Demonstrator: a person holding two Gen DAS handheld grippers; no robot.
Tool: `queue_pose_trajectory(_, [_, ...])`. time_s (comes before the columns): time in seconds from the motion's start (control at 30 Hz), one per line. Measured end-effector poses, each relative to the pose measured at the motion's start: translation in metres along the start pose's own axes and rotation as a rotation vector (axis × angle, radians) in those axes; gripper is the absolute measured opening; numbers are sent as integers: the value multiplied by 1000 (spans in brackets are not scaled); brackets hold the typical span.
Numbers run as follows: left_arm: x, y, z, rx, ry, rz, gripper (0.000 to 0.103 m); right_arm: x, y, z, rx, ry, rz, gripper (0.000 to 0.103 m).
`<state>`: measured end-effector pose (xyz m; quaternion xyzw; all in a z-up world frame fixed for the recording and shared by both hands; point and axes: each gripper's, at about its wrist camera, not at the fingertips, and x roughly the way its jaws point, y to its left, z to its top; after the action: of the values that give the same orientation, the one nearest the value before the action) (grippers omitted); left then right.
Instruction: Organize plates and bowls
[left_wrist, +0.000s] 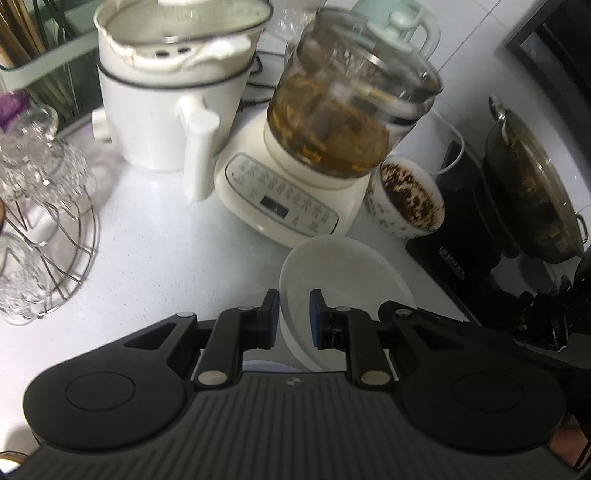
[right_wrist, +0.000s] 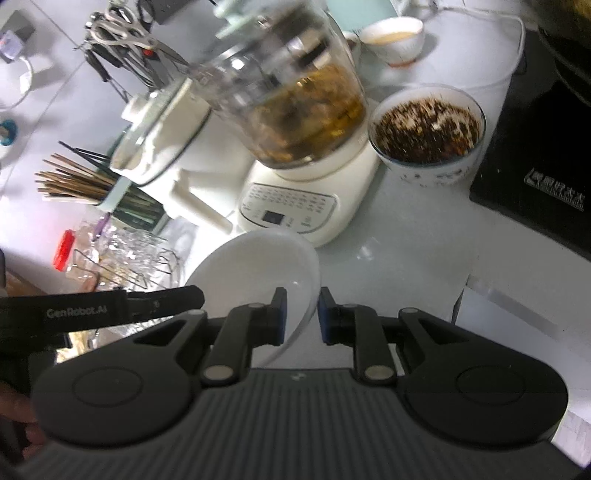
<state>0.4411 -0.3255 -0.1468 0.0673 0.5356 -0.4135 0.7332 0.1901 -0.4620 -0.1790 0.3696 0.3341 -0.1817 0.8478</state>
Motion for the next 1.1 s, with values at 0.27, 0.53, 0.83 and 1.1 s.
queue_pose_trajectory(0.27, [-42,-9,-3,-10,-69,-20,20,-27,18,8,-48,-37,19,21])
queue_pose_trajectory(0.53, [-74,-14,-10,-29,-154,-23,20,-44,29,15,-99,-39,70,21])
queue_pose_trajectory(0.83, [-98,-5,-16,-102,-260,-6,20,-47,49,30,-201,-30,138,21])
queue_pose_trajectory(1.1, [-118,0,-28,-159,-351,42,20,-48,71,42,-304,-29,194,21])
